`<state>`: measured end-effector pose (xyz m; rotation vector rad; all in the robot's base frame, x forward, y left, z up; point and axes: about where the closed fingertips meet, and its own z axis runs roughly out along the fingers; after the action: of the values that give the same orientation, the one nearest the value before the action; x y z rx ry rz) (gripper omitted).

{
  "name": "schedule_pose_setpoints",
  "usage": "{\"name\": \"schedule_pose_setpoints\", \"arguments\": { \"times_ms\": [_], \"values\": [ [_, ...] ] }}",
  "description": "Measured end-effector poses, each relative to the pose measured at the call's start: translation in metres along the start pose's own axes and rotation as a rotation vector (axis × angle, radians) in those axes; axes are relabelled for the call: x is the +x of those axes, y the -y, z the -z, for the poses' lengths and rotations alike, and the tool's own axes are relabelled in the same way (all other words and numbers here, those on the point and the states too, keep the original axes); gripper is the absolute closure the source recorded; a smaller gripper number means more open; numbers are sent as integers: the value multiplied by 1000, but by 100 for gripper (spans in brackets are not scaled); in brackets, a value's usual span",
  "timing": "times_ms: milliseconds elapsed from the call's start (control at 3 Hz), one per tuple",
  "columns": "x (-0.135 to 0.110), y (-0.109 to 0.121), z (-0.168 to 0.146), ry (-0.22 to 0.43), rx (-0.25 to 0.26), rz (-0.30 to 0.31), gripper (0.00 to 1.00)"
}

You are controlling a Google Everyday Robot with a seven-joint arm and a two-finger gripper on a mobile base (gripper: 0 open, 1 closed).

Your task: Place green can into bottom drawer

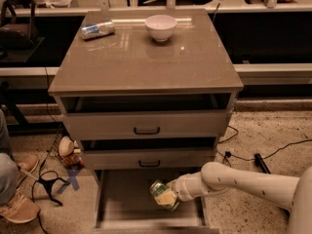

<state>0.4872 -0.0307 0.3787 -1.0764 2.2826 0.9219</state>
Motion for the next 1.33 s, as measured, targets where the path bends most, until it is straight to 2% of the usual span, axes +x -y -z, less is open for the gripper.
{"name": "schedule_pose_setpoints", "arguments": {
  "times_ms": [333, 667, 1333],
  "values": [
    [21, 14, -28, -41, 31, -35, 100],
    [36, 21, -54, -64, 34, -66, 100],
    [46, 38, -106, -67, 19, -100, 100]
  ]
}}
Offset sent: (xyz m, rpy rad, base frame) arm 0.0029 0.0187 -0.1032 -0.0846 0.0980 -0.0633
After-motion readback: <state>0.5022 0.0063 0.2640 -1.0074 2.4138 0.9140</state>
